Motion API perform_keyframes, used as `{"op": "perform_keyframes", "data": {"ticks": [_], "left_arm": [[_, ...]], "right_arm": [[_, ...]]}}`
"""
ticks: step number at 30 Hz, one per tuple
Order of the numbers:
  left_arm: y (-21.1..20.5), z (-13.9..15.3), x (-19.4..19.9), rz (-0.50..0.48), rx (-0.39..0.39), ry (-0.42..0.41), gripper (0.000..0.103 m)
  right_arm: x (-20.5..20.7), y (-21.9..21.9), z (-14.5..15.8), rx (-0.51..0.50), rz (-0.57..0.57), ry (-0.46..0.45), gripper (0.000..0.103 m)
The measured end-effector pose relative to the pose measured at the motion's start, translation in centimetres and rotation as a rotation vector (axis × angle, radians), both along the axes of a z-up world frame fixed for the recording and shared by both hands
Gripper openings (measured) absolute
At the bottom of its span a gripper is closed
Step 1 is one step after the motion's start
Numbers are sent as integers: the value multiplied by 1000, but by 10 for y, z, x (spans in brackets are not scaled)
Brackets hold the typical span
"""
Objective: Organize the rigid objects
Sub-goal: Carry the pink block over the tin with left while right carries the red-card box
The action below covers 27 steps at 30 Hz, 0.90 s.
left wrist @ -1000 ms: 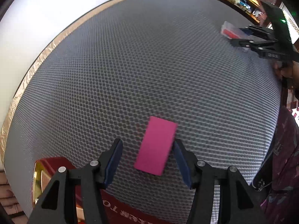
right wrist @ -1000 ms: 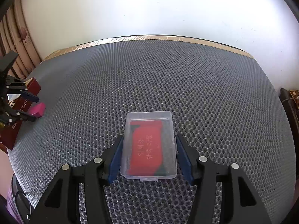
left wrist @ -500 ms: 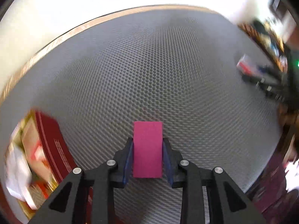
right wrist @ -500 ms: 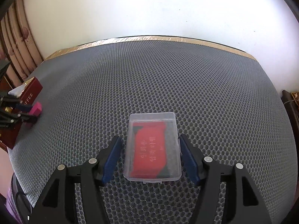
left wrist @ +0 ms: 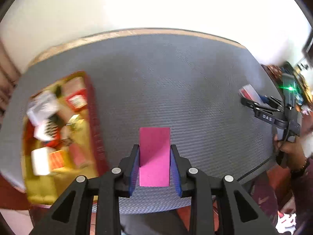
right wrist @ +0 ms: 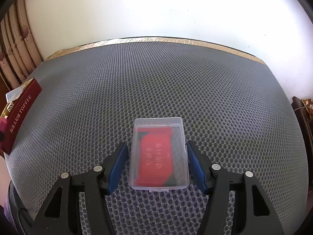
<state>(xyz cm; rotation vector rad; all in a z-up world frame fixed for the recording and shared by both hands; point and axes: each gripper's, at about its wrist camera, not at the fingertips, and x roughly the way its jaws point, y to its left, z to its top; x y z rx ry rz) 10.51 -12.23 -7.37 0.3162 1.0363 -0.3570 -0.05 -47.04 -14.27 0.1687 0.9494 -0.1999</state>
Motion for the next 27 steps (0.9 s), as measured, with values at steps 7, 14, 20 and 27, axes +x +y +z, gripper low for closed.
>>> {"op": "perform_keyframes", "data": {"ticks": [7,14,20,27], "left_arm": [[49,24,-25,114,13,-86,30],[97,29,-19,236,34,-129,30],[123,17,-4,323,53,-146,30],[148,-4,17,409,38,-120,30]], "right_arm": [[-3,4,5,17,-17,35,53],[-9,14,9,69,-22,47,52],[-7,22,11,133,-19,51,52],[7,39,12,212,-17,50,52]]}}
